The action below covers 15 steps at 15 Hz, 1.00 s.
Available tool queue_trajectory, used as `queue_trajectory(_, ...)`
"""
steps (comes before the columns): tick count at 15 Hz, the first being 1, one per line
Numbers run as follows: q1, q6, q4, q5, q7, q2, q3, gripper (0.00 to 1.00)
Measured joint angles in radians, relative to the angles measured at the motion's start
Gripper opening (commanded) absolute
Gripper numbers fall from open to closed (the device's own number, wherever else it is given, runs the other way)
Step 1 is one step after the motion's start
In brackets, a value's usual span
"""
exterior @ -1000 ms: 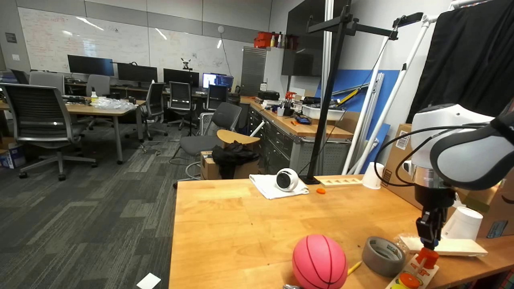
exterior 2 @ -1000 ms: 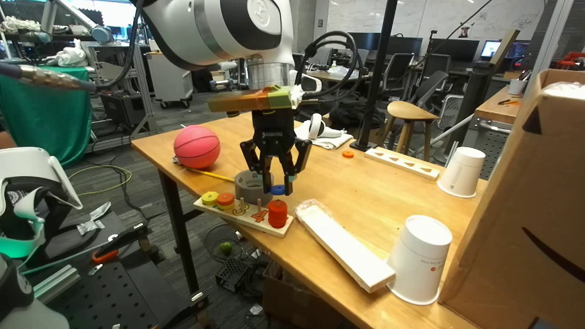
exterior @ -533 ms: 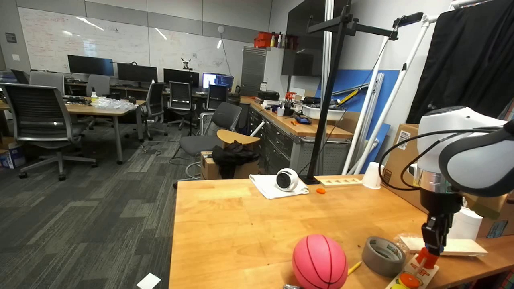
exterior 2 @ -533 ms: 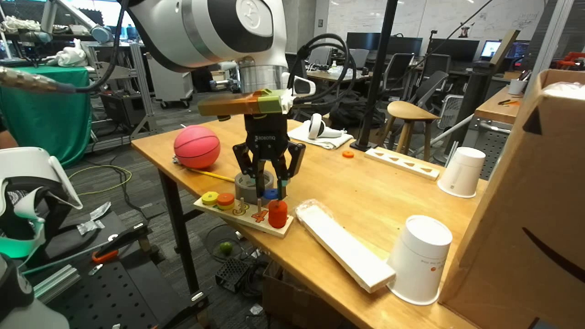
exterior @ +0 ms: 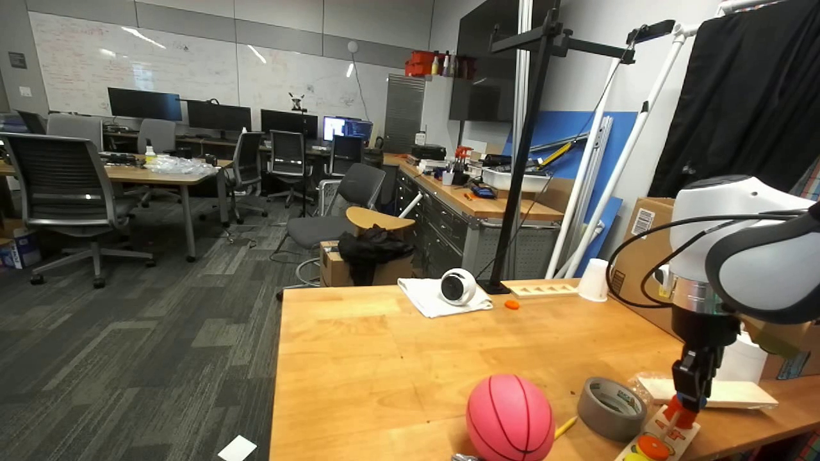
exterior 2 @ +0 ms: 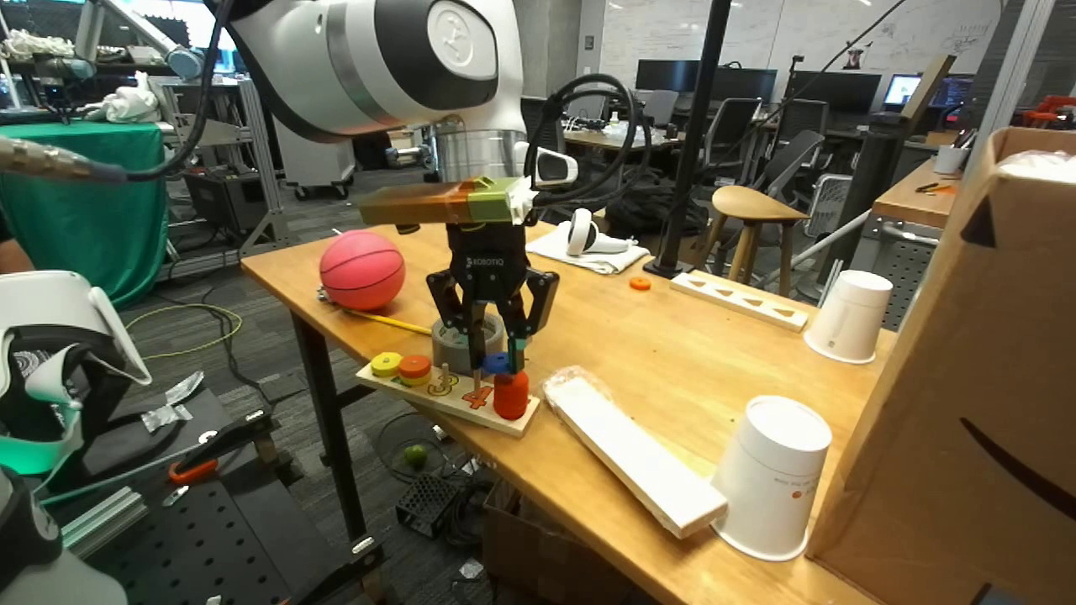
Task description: Stick the discs on the table to the rod on the far right of the wooden rack
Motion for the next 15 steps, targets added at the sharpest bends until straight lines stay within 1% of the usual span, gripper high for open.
queue_trajectory(5, -0.015, 0.022, 0.001, -0.038, 0.021, 0.000, 0.000, 0.25)
queue_trajectory(8, -0.026, 0.025, 0.000, -0.041, 0.023, 0.000, -0.002, 0.25)
queue_trajectory(15, -0.028, 0.089, -0.019, 0.007, 0.023, -0.001, -0.009, 0.25)
